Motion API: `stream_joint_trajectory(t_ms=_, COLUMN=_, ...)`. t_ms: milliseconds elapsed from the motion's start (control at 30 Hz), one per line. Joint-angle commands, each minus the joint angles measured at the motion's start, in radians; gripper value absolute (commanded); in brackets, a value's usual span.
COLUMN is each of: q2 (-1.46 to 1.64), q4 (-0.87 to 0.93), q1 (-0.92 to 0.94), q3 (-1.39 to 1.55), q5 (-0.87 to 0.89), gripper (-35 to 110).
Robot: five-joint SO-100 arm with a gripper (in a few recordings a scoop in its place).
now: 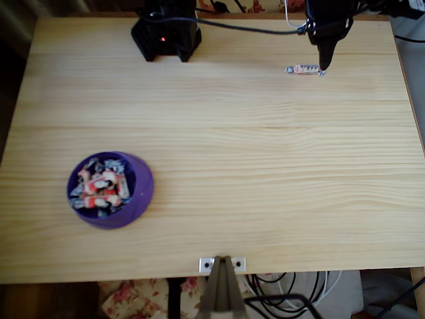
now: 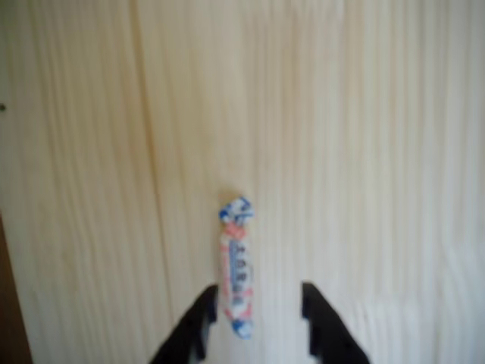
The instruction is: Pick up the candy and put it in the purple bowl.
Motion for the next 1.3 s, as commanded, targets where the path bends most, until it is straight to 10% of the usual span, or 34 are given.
stream_joint_trajectory(t_ms=0, q2=0.034, q4=-0.044, q1=0.002, q3=0.025, q5=0.003, gripper=17)
stream_joint_trajectory(t_ms=1267, q2=0.029, q4=-0.196, q1=-0.035, q3=0.140, q5=0.041, gripper=15)
